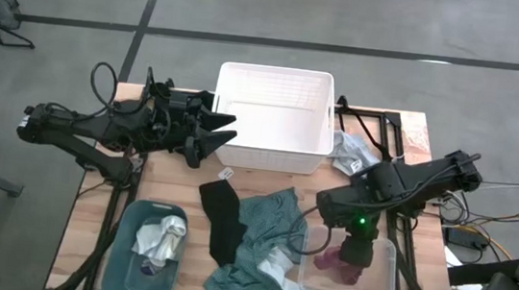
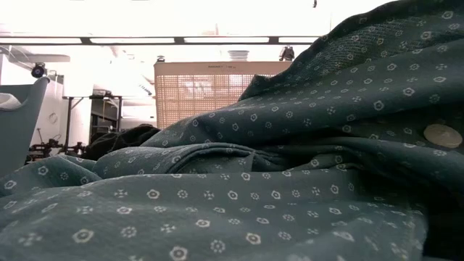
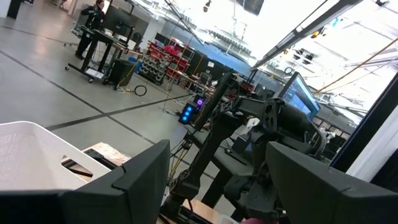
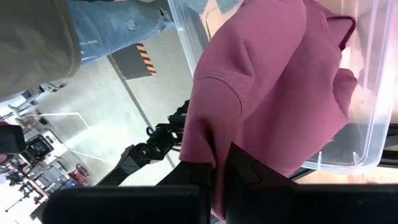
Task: Pick & Place Cloths
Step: Put the red underwear into the transparent bin
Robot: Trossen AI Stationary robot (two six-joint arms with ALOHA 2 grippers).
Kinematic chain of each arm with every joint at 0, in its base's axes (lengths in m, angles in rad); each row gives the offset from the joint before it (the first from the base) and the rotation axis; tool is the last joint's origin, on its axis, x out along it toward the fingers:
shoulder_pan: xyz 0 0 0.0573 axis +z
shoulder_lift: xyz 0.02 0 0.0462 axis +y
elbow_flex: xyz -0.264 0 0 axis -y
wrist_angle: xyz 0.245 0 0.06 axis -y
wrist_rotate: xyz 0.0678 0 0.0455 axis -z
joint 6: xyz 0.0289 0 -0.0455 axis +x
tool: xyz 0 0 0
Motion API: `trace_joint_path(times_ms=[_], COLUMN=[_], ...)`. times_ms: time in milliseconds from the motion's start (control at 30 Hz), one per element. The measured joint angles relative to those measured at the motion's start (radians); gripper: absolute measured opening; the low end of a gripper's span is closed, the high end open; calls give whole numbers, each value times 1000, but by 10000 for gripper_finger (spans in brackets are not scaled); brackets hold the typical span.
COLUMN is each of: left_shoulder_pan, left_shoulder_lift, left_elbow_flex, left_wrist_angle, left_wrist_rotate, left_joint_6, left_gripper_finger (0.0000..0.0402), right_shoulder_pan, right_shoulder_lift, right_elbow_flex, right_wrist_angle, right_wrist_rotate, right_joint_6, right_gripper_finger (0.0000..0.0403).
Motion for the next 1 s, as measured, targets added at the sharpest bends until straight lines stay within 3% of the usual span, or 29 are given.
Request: trace_joint_path(times_ms=[1000], left_shoulder_pan=[0], left_shoulder_lift=[0], left_elbow_flex=[0], left_wrist_angle=[-3], left_wrist_rotate=[0], left_joint_6=[0], left_gripper_finger=[271], right_shoulder_pan=[0], right_shoulder_lift=[0], right_elbow_flex=[-300], right_wrist_angle=[54], right_wrist_rotate=[-11], right_joint_6=[-136], right_gripper_finger=[9])
